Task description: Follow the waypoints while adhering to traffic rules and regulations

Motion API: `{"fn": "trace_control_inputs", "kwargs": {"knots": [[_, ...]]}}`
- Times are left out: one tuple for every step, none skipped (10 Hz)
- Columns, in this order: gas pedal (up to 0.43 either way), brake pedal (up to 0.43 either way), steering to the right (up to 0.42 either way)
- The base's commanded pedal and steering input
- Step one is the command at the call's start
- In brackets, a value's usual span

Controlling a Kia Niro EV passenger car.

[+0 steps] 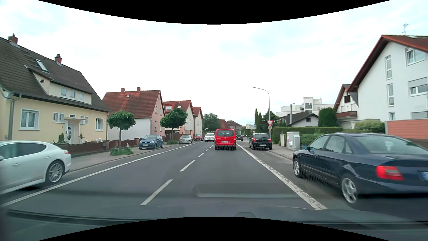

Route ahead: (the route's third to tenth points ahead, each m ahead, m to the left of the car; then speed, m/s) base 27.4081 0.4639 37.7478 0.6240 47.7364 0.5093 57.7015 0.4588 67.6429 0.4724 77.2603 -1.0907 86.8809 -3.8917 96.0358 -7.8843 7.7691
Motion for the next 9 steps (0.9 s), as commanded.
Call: {"fn": "trace_control_inputs", "kwargs": {"knots": [[0.028,0.0,-0.005],[0.028,0.0,-0.005],[0.028,0.0,-0.005],[0.028,0.0,-0.005],[0.028,0.0,-0.006],[0.028,0.0,-0.005],[0.028,0.0,-0.005],[0.028,0.0,-0.006],[0.028,0.0,-0.006]]}}
